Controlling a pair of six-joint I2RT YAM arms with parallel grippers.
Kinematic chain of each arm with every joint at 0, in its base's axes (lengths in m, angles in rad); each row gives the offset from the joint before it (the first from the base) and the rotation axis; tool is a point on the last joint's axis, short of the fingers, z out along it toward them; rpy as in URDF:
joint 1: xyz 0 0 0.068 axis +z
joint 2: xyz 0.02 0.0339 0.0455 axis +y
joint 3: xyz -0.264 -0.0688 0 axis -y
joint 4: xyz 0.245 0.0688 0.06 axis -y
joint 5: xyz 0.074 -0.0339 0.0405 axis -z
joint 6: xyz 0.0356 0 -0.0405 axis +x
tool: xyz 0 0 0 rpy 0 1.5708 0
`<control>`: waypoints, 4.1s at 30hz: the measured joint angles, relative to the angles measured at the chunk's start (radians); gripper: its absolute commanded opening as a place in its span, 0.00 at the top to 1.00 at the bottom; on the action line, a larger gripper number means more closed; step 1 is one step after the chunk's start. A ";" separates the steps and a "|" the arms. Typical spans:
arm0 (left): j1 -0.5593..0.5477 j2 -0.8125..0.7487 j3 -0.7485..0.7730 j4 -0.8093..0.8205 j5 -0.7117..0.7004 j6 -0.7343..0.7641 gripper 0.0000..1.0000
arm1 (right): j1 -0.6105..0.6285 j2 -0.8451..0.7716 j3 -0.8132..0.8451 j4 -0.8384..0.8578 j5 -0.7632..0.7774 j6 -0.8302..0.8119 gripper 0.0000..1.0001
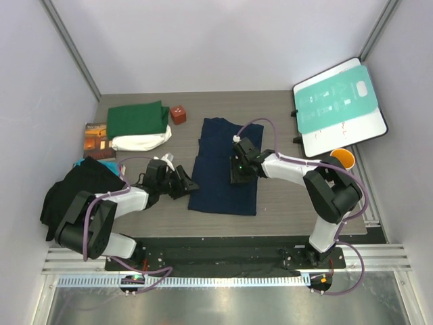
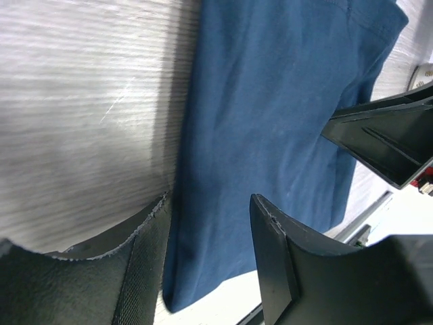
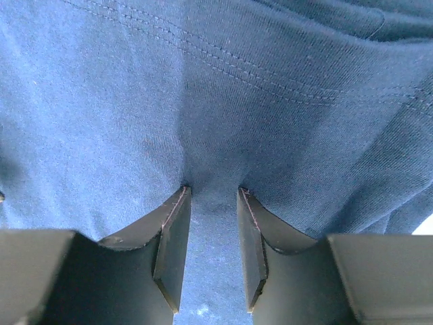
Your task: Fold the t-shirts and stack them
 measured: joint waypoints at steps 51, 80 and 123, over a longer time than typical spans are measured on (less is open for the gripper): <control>-0.230 -0.132 0.023 -0.302 -0.113 -0.023 0.51 | 0.018 0.021 0.037 -0.020 0.057 0.002 0.60; -0.352 0.056 0.063 -0.101 -0.103 -0.124 0.81 | 0.002 -0.076 -0.005 -0.096 0.083 0.007 0.54; -0.354 -0.047 0.107 -0.377 -0.232 -0.020 0.84 | -0.095 -0.347 -0.436 0.209 -0.169 0.134 0.41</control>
